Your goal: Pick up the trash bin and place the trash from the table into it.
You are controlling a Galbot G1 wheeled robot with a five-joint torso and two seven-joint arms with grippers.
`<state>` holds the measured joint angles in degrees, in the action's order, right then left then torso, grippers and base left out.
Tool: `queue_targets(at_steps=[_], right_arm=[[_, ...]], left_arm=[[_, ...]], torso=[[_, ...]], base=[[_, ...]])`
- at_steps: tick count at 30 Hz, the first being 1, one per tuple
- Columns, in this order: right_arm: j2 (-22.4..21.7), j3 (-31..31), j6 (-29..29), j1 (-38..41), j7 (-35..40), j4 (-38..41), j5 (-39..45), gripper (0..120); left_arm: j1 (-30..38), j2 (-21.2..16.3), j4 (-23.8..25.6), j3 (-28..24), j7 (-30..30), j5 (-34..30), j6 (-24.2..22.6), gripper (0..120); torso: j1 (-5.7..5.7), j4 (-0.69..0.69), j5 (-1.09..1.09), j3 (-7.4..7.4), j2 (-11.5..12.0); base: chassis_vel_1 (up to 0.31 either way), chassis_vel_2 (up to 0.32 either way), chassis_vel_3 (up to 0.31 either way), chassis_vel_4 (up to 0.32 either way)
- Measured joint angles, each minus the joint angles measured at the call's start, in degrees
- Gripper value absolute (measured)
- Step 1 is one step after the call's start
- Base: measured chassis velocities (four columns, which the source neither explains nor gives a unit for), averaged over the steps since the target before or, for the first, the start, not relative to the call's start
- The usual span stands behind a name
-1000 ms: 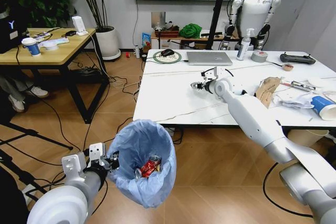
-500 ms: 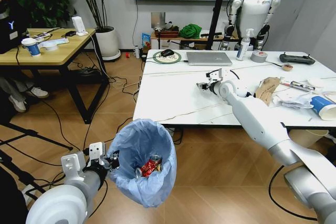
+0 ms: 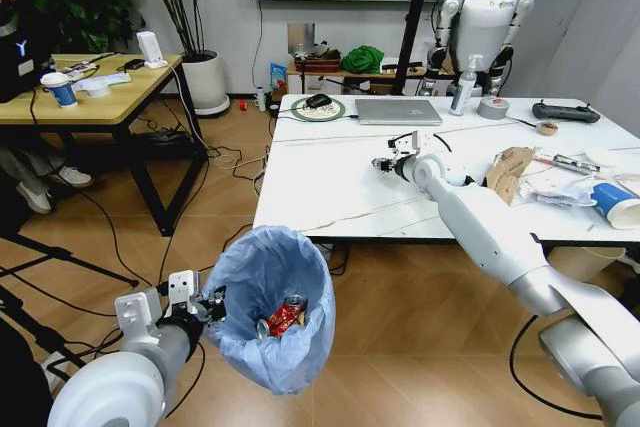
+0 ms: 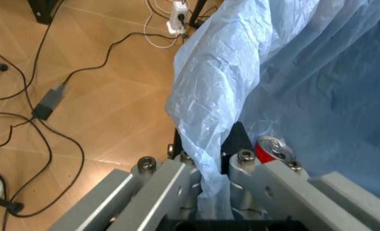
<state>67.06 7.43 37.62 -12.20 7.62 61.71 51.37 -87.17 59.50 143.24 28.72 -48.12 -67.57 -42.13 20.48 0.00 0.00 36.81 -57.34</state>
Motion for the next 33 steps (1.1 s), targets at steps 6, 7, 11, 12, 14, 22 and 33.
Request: queue_targets(at_steps=[6,7,11,12,14,22,33], right_arm=[[-0.33,0.41,0.00,-0.12,0.36,0.45,0.09,7],[-0.41,0.54,0.00,-0.22,0.54,0.64,0.15,5],[-0.44,0.78,0.00,-0.28,0.87,0.92,0.33,5],[-0.41,0.88,-0.10,-0.28,1.02,0.97,0.36,4],[-0.31,1.06,-0.29,-0.28,1.22,1.04,0.38,3],[-0.44,1.31,-0.64,-0.63,1.67,1.94,0.34,0],[-1.32,0.50,-0.45,-1.06,3.87,5.96,2.59,0]], left_arm=[[0.19,0.02,0.00,-0.09,-0.02,-0.05,0.00,0],[0.19,0.05,0.00,-0.11,-0.03,-0.06,0.00,0],[0.19,0.07,0.00,-0.11,-0.04,-0.06,0.00,0],[0.19,0.08,0.00,-0.11,-0.05,-0.06,0.00,0],[0.17,0.13,0.00,-0.11,-0.06,-0.08,0.00,0],[0.20,0.29,0.00,-0.13,-0.09,-0.09,0.00,0],[0.36,0.28,0.00,-0.29,-0.15,-0.03,0.00,0]], torso=[[0.00,0.00,0.00,0.01,0.00],[0.00,0.00,0.00,0.01,0.00],[0.00,0.00,0.00,0.01,0.00],[0.00,0.00,0.00,0.01,0.00],[0.00,0.00,0.00,0.01,0.00],[0.00,0.01,0.01,0.01,0.00],[0.02,0.00,0.01,0.02,0.01]], base=[[0.000,0.000,0.000,0.000],[0.000,0.000,0.000,0.000],[0.000,0.000,0.000,0.000],[0.000,0.000,0.000,0.000],[0.000,0.000,0.000,0.000],[0.000,0.000,0.000,0.000],[0.000,0.000,0.000,0.000]])
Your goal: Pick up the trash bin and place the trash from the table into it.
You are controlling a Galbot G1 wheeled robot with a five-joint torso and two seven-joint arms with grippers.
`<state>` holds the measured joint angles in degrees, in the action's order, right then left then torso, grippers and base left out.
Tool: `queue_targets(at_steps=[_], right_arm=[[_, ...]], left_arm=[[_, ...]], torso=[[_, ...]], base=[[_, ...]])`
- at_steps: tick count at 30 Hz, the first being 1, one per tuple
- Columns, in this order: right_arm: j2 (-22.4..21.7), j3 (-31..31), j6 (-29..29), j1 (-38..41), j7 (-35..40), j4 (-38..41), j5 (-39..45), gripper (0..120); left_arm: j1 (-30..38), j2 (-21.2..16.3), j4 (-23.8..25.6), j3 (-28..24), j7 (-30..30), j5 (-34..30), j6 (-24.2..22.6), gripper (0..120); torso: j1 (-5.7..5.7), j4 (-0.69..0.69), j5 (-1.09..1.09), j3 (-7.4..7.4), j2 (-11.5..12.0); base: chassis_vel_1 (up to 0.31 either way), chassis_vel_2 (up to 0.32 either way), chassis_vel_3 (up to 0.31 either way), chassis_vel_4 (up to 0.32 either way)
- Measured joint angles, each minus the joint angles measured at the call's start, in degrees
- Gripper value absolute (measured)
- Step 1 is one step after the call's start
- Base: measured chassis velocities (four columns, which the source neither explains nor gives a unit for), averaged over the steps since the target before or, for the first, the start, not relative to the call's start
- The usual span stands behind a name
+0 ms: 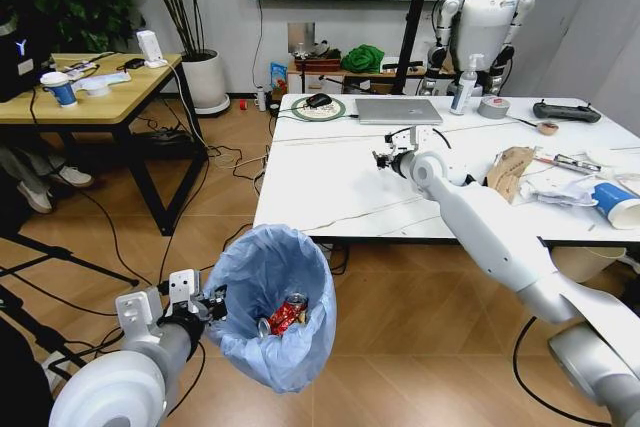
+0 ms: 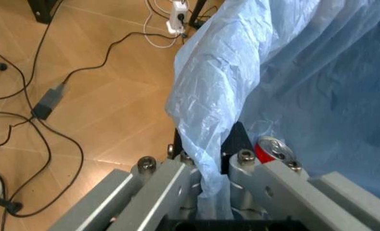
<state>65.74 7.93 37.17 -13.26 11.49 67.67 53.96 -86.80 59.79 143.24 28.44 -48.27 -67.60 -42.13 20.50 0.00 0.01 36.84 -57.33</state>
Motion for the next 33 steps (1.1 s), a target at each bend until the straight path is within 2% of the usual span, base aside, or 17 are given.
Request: queue_targets(at_steps=[8,13,16,18,20,21,27,33], right_arm=[[-2.07,-0.80,0.51,-1.38,3.42,8.97,4.20,0],[-7.20,-1.25,0.82,-4.76,4.42,26.08,11.67,0],[-7.74,-1.03,0.82,-5.16,4.43,28.27,12.56,0],[-9.32,-0.25,0.82,-6.49,4.36,35.64,15.76,0],[-10.56,0.53,0.37,-7.51,2.70,41.10,17.90,0],[-10.56,0.53,0.37,-7.51,2.70,41.10,17.90,0],[-14.75,3.56,-1.33,-10.91,-7.78,55.59,19.09,0],[-16.41,4.79,-1.38,-13.48,-10.62,59.20,18.30,0]], left_arm=[[0.08,-0.07,0.00,-0.09,-0.15,0.02,0.00,0],[0.10,0.01,0.00,0.00,-0.20,0.04,0.00,0],[0.13,0.02,0.00,-0.03,-0.20,0.04,0.00,0],[0.25,0.02,0.00,-0.16,-0.22,0.04,0.00,0],[0.39,-0.01,0.00,-0.26,-0.26,0.05,0.00,0],[0.39,-0.01,0.00,-0.26,-0.26,0.05,0.00,0],[0.57,0.12,0.00,-0.58,-0.37,0.12,0.00,0],[0.69,0.16,-0.01,-0.82,-0.39,0.16,0.00,0]], torso=[[-0.01,0.00,-0.01,-0.01,0.00],[-0.02,-0.02,-0.01,-0.02,0.00],[-0.02,-0.01,-0.01,-0.02,0.00],[-0.02,-0.01,-0.02,-0.02,0.00],[-0.03,0.00,-0.02,-0.02,0.00],[-0.03,0.00,-0.02,-0.02,0.00],[-0.02,0.01,-0.02,-0.03,-0.01],[-0.03,0.00,-0.02,-0.03,-0.01]], base=[[0.000,0.000,0.000,0.000],[0.000,0.000,0.000,0.000],[0.000,0.000,0.000,0.000],[0.000,0.000,0.000,0.000],[0.000,0.000,0.000,0.000],[0.000,0.000,0.000,0.000],[0.000,0.000,0.000,0.000],[0.000,0.000,0.000,0.000]])
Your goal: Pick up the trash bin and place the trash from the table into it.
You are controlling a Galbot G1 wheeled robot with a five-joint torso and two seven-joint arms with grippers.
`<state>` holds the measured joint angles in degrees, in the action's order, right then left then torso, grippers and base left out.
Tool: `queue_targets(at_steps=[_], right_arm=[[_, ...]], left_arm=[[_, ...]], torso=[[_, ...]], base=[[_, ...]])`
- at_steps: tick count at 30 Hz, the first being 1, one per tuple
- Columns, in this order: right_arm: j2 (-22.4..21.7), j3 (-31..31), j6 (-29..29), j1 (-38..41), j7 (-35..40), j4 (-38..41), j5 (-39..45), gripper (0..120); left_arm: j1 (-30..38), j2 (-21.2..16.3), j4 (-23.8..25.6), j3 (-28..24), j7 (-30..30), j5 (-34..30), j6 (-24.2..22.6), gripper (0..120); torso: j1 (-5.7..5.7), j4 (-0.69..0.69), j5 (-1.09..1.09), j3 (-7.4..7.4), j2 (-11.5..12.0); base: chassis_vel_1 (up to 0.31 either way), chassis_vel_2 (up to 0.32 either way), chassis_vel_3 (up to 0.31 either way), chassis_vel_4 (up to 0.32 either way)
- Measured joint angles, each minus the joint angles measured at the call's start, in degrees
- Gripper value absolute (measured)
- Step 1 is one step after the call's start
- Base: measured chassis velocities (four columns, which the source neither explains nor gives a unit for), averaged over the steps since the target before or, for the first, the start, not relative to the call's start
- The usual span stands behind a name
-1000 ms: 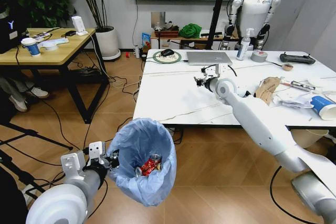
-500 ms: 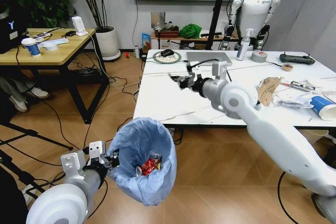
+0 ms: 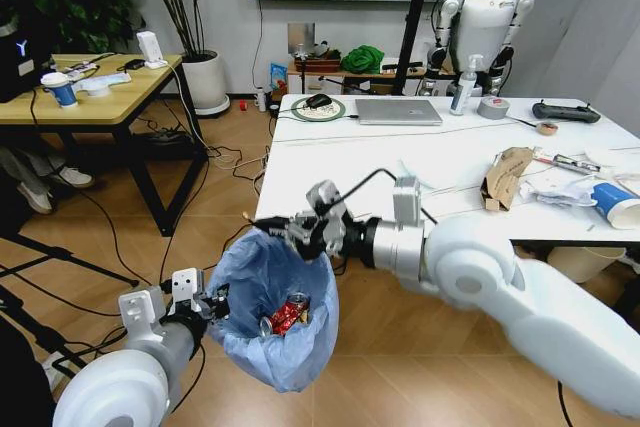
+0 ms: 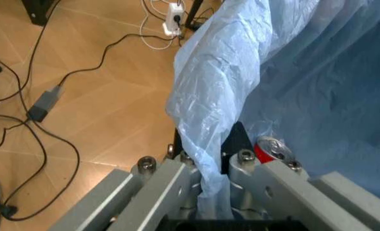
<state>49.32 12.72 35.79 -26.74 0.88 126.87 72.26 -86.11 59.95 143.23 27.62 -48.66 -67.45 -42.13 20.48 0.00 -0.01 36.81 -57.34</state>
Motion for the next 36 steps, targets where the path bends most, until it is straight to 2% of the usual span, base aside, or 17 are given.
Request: queue_targets(at_steps=[4,9,10,12,18,23,24,26,30,33,36], right_arm=[[-0.56,0.48,-0.01,-1.49,-0.55,0.85,-1.06,0],[-1.80,0.75,-0.19,-5.05,-2.05,1.20,-5.54,17],[-1.80,0.75,-0.19,-5.05,-2.05,1.20,-5.54,17],[-2.70,0.25,-0.23,-6.96,-3.47,1.48,-8.12,30],[-3.84,-0.59,-0.91,-9.52,-5.14,1.94,-11.99,47],[-4.34,-1.18,-1.41,-11.69,-5.23,2.19,-13.39,72],[-4.34,-1.18,-1.41,-11.69,-5.23,2.19,-13.39,72],[-3.90,-2.87,-1.68,-11.73,-4.13,2.19,-12.89,81],[-1.86,-10.05,-1.11,-10.12,2.89,0.64,-6.95,97],[-1.22,-13.16,-0.35,-9.82,5.19,-1.15,-5.21,99],[0.46,-19.25,1.10,-9.12,13.29,-8.13,-2.39,100]], left_arm=[[0.13,0.01,0.00,-0.14,-0.03,0.01,0.00,0],[0.35,0.00,0.00,-0.48,-0.08,0.05,0.00,0],[0.35,0.00,0.00,-0.48,-0.08,0.05,0.00,0],[0.48,-0.02,0.00,-0.73,-0.11,0.06,0.00,0],[0.92,0.00,0.00,-1.36,-0.30,0.08,0.00,0],[1.52,0.05,0.00,-2.26,-0.52,0.11,0.00,0],[1.52,0.05,0.00,-2.26,-0.52,0.11,0.00,0],[1.64,0.04,0.00,-2.34,-0.53,0.12,0.00,0],[1.71,0.07,0.00,-2.72,-0.54,0.24,0.00,0],[1.72,0.07,0.00,-2.75,-0.54,0.26,0.00,0],[1.72,0.05,0.00,-2.83,-0.54,0.32,0.00,0]], torso=[[0.00,0.00,0.01,0.00,0.00],[0.00,0.00,0.01,0.01,0.00],[0.00,0.00,0.01,0.01,0.00],[0.01,0.00,0.01,0.01,0.00],[0.00,0.00,0.01,0.01,0.00],[0.01,0.00,0.01,0.01,0.00],[0.01,0.00,0.01,0.01,0.00],[0.01,0.00,0.01,0.01,0.00],[0.01,0.01,0.01,0.01,0.00],[0.01,0.01,0.01,0.01,0.00],[0.01,0.00,0.02,0.01,0.00]], base=[[0.000,0.000,0.000,0.000],[0.000,0.000,0.000,0.000],[0.000,0.000,0.000,0.000],[0.000,0.000,0.000,0.000],[0.000,0.000,0.000,0.000],[0.000,0.000,0.000,0.000],[0.000,0.000,0.000,0.000],[0.000,0.000,0.000,0.000],[0.000,0.000,0.000,0.000],[0.000,0.000,0.000,0.000],[0.000,0.000,0.000,0.000]])
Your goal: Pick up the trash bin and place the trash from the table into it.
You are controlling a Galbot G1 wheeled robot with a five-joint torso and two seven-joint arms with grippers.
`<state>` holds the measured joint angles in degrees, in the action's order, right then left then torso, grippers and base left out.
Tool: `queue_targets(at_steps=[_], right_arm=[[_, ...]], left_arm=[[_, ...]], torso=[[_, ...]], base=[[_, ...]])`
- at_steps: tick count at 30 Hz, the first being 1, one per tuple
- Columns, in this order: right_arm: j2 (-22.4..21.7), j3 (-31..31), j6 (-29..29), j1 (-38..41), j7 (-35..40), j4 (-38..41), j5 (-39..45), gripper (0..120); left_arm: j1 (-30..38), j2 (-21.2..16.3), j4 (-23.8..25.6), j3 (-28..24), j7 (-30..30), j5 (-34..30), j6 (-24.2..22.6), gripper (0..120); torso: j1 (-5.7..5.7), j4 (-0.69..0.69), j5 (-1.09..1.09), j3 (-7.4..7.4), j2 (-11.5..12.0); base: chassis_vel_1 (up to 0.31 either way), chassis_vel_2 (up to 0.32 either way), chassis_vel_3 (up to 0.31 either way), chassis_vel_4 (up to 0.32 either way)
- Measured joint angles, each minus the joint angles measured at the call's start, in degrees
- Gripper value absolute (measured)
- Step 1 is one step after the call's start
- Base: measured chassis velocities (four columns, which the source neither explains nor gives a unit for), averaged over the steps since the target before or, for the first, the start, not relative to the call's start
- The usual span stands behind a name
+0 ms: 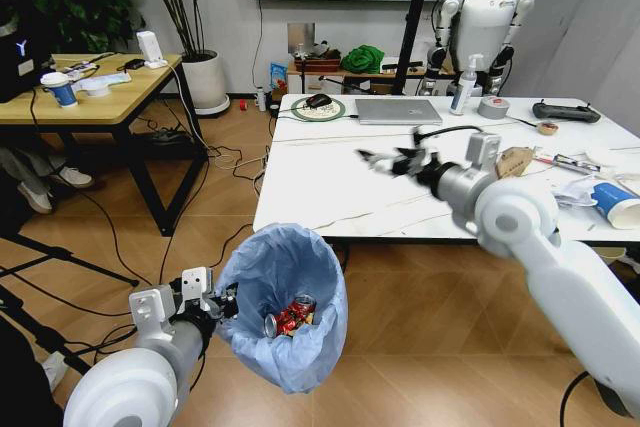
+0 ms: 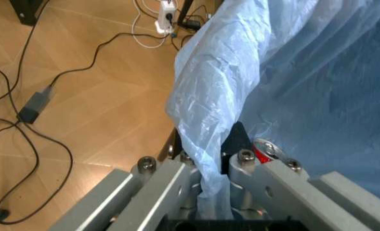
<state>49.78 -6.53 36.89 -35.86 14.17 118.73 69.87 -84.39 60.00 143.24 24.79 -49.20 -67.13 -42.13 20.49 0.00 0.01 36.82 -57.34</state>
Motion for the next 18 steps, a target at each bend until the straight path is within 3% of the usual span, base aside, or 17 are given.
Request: queue_targets(at_steps=[6,18], right_arm=[[2.02,-3.50,0.25,1.33,9.49,-11.34,-0.04,100],[3.54,-2.84,0.36,4.68,9.73,-25.46,-6.75,100]], left_arm=[[-0.14,-0.09,0.00,-0.14,0.00,0.09,0.00,0],[-0.73,-0.55,0.00,-0.14,0.03,0.44,0.00,0]], torso=[[0.00,0.00,0.01,0.00,0.00],[0.00,-0.01,0.01,0.01,0.00]], base=[[0.000,0.000,0.000,0.000],[0.000,0.000,0.000,0.000]])
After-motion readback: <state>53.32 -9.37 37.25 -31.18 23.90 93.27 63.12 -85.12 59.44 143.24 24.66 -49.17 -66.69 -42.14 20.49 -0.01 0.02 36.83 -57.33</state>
